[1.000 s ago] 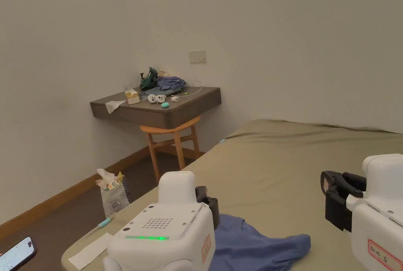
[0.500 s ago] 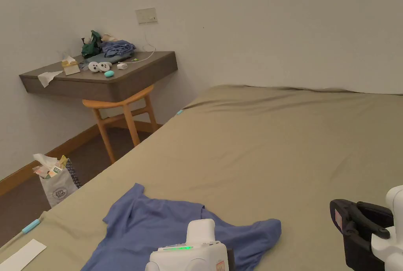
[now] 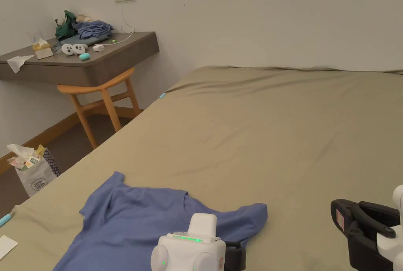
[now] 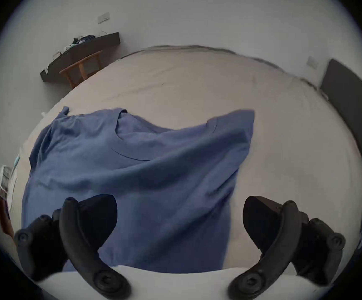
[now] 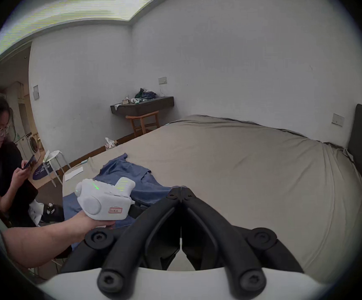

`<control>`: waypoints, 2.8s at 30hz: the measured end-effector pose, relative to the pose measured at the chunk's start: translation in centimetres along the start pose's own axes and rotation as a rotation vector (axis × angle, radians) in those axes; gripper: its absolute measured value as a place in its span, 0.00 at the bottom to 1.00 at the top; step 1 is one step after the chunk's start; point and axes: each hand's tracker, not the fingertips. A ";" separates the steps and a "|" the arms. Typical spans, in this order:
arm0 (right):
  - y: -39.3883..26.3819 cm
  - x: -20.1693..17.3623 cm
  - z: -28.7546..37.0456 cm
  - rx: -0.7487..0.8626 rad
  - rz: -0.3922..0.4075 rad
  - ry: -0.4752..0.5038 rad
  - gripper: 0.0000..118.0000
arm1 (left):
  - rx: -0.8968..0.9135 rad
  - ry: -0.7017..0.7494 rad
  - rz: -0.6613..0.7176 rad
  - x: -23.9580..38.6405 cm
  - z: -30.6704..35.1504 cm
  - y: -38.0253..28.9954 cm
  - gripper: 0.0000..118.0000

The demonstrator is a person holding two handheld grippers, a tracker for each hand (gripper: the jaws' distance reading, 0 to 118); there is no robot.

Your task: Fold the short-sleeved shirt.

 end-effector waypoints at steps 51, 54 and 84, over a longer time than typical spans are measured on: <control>-6.0 18.1 54.4 0.278 -0.193 -1.088 0.02 | 0.088 -0.750 -0.341 54.1 24.1 4.0 0.05; -8.1 19.7 54.8 0.254 -0.267 -1.089 0.02 | 0.000 -0.755 -0.404 57.2 22.8 -0.7 0.05; -6.3 13.6 35.4 0.232 -0.256 -0.415 0.02 | 0.224 -0.383 0.054 18.5 30.7 -4.3 0.04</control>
